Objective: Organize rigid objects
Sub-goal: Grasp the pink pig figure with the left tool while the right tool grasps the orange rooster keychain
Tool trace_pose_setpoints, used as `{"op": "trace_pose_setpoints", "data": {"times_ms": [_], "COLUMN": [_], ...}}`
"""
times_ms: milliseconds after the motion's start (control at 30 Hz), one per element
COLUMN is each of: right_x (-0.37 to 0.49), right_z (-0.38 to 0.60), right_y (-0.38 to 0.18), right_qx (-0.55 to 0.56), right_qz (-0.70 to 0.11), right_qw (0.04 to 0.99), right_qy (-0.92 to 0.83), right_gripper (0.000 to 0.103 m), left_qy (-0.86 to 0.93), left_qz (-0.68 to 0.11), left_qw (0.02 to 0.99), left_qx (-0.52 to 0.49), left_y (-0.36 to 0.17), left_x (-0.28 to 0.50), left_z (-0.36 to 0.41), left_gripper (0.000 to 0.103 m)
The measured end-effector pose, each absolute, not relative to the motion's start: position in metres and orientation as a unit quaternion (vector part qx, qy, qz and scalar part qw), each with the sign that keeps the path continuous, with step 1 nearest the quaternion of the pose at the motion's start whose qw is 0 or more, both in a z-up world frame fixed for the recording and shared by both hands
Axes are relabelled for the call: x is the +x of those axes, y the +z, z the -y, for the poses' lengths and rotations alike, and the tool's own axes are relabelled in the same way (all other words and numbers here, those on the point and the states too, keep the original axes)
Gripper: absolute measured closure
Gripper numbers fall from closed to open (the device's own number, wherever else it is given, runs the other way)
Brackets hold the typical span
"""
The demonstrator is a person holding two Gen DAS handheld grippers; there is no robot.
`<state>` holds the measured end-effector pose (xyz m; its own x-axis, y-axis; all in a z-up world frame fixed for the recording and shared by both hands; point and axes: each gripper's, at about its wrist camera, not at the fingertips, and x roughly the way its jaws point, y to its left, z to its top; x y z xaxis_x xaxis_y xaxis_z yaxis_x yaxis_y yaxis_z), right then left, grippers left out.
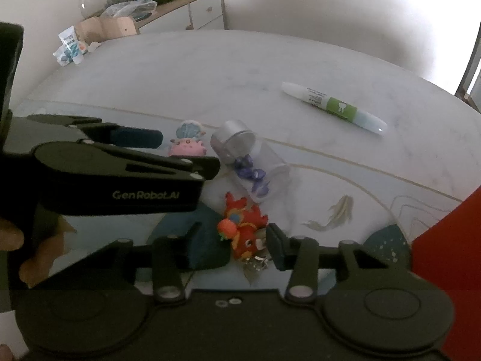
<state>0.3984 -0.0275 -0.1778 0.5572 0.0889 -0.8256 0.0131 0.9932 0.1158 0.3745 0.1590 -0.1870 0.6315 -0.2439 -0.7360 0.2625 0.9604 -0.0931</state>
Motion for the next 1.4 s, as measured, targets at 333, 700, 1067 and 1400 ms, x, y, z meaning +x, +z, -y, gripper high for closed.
{"op": "trace_pose_setpoints", "data": {"times_ms": [333,700,1067,1400], "right_x": [0.401,0.392,0.365,0.337], "right_z": [0.030,0.033,0.030,0.031], "right_y": [-0.181,-0.176,-0.164,-0.137], "right_qx": [0.066,0.086,0.101,0.135], "right_qz": [-0.471,-0.464,-0.462,-0.460], "right_qw": [0.880,0.881,0.881,0.878], "right_qy": [0.010,0.010,0.014,0.019], "right_gripper": [0.068,0.069,0.069,0.069], "left_qy": [-0.150,-0.141,-0.144,-0.140], "left_qz": [-0.404,-0.405,-0.401,-0.435], "left_qw": [0.903,0.903,0.905,0.889], "left_qx": [-0.004,-0.022,-0.024,-0.036], "left_y": [-0.188,-0.185,-0.176,-0.165], "left_x": [0.374,0.363,0.335,0.312], "left_z": [-0.158,-0.169,-0.174,-0.178], "left_gripper": [0.048,0.050,0.050,0.050]}}
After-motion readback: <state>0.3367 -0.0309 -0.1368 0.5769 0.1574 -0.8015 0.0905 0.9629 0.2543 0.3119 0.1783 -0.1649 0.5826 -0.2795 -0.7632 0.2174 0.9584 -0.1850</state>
